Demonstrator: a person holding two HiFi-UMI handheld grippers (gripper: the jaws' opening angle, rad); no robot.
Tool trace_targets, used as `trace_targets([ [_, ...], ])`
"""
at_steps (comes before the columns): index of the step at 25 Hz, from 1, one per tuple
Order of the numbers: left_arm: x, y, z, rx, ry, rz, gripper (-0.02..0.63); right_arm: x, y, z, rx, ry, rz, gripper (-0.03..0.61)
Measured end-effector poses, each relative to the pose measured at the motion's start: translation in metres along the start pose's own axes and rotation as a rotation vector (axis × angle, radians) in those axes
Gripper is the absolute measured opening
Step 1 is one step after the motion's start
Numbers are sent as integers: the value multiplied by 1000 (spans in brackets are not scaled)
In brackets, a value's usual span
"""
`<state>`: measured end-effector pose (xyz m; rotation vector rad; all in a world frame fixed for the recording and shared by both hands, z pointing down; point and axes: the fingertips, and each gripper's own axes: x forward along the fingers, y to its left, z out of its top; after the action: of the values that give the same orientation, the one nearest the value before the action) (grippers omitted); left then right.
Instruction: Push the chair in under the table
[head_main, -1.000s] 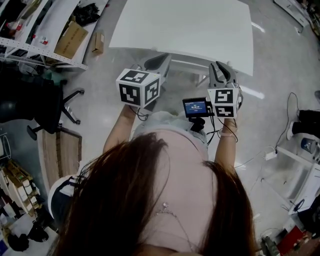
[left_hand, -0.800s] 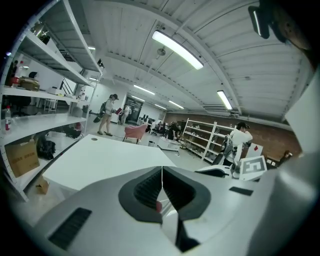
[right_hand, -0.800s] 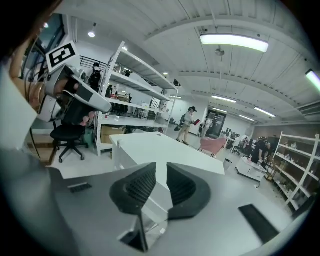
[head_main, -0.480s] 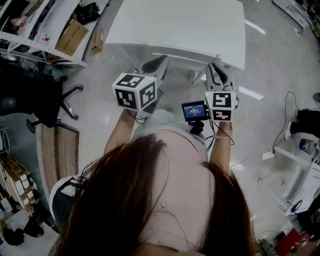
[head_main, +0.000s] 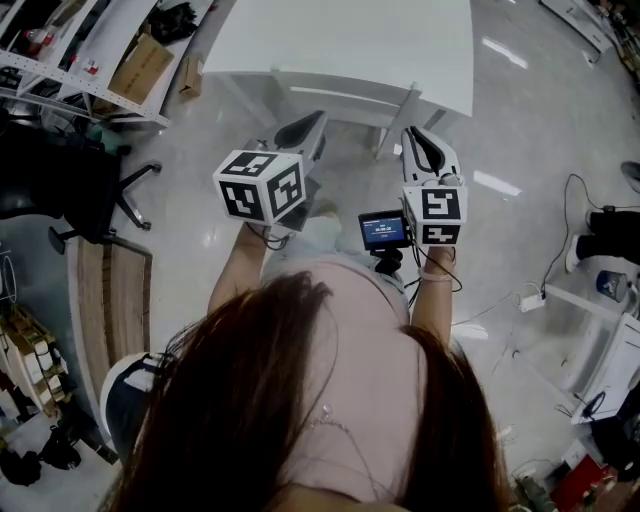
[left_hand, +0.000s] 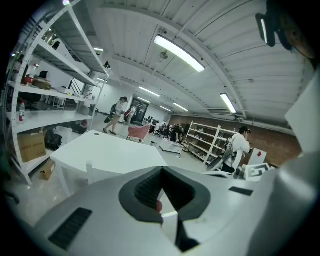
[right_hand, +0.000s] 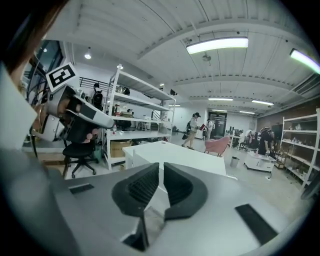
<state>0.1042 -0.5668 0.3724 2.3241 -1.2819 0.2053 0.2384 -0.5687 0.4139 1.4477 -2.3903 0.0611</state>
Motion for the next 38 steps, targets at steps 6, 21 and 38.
trace_targets([
  [6, -21, -26, -22, 21, 21, 46, 8, -38, 11, -6, -8, -29, 18, 46],
  [21, -83, -63, -35, 66, -30, 30, 8, -100, 57, -13, 14, -76, 0, 35],
  [38, -123, 10, -34, 109, 10, -78, 8, -89, 133, 53, 59, -137, -108, 23],
])
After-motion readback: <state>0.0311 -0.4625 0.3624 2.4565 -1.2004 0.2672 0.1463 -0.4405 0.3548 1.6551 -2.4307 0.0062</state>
